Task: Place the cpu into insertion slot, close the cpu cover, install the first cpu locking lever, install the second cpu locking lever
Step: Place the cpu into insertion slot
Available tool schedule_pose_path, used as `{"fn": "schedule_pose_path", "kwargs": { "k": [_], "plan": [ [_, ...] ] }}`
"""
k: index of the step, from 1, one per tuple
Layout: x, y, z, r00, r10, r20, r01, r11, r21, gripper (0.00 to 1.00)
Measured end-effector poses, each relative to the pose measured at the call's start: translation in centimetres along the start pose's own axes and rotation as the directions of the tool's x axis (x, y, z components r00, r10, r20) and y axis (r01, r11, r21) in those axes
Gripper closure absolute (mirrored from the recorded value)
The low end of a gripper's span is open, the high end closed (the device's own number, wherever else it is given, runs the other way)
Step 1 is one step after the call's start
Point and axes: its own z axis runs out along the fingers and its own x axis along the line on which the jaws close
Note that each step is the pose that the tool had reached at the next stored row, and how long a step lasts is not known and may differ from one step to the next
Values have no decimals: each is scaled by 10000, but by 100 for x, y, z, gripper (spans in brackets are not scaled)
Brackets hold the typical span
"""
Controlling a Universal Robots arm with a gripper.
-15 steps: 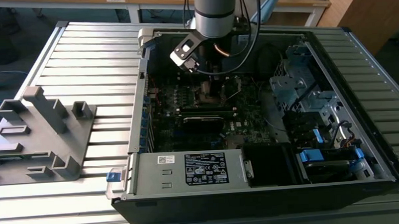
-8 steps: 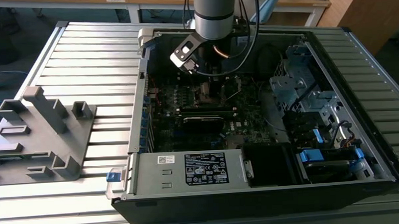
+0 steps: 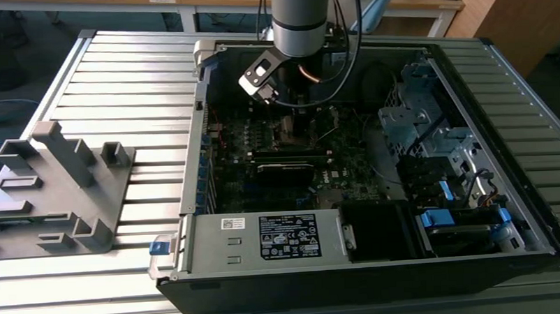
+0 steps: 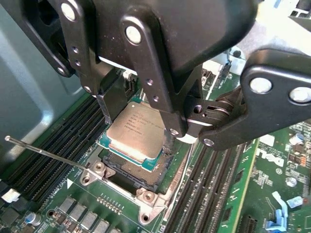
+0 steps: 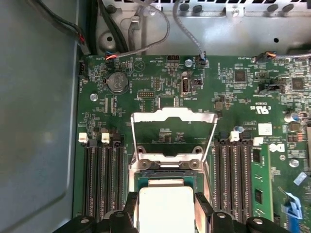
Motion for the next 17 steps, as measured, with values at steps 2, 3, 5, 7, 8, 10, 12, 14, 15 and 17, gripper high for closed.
{"fn": "schedule_pose_path", "kwargs": {
  "k": [2,3,5,7,8,10,12,14,15,17],
  "plan": [
    [2,0,9,10000,-2,1,2,10000,1,46],
    [3,-2,16,10000,-1,1,1,10000,1,46],
    [3,-9,38,10000,1,1,-1,10000,0,46],
    [2,-12,62,10000,-2,1,2,10000,0,46],
    [2,-13,74,10000,-2,1,2,10000,1,46],
    [2,-15,93,10000,0,1,0,10000,0,46],
    [1,-16,95,10000,-1,4,1,10000,3,46],
    [2,-17,103,10000,0,0,0,10000,0,46],
    [2,-19,110,10000,0,0,0,10000,-1,46],
    [1,-21,122,10000,-1,1,1,10000,0,46]
  ]
}}
